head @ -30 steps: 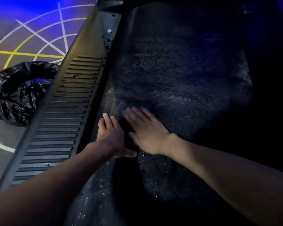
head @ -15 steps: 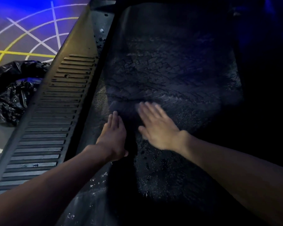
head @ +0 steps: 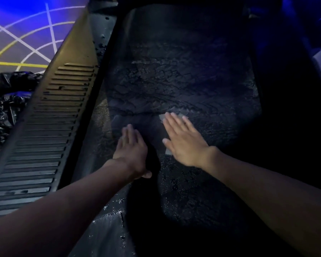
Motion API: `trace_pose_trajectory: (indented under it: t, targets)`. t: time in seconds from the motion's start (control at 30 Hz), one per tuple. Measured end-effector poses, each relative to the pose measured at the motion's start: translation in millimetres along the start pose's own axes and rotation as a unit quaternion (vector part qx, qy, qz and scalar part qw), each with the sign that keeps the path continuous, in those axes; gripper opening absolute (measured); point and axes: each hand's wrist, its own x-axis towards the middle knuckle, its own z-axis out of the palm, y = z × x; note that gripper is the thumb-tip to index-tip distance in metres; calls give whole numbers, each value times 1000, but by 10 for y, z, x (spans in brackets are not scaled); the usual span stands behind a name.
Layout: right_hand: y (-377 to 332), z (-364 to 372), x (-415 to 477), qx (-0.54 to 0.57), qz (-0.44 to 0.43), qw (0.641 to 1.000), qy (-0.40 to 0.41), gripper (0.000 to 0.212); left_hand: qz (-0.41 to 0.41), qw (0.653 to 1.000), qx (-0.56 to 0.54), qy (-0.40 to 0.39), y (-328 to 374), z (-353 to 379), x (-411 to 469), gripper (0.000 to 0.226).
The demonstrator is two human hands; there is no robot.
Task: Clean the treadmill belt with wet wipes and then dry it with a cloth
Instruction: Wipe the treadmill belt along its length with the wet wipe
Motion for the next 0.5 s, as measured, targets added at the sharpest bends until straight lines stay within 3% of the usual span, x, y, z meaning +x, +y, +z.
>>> trace_pose_trajectory:
  t: [0.13,0.27,0.3,0.4,0.43,0.5]
  targets:
    - [21,98,-239,-23,-162,986,-8,65,64,998,10,18,48,32,20,136]
    - [341,13,-153,-1,18,1000,-13,63,63,998,-1,5,75,-5,46,140]
    - [321,50,-179,3,11,1000,-8,64,62,998,-7,-2,99,-24,55,141]
    - [239,132,-374,-14,-116,993,-11,63,51,998,-34,-24,201,-68,43,143]
    - [317,121,-386,-15,-119,993,-8,62,43,998,-26,-29,238,-68,35,145]
    - [455,51,-346,-7,-25,1000,0,61,28,999,0,-28,315,-56,24,147]
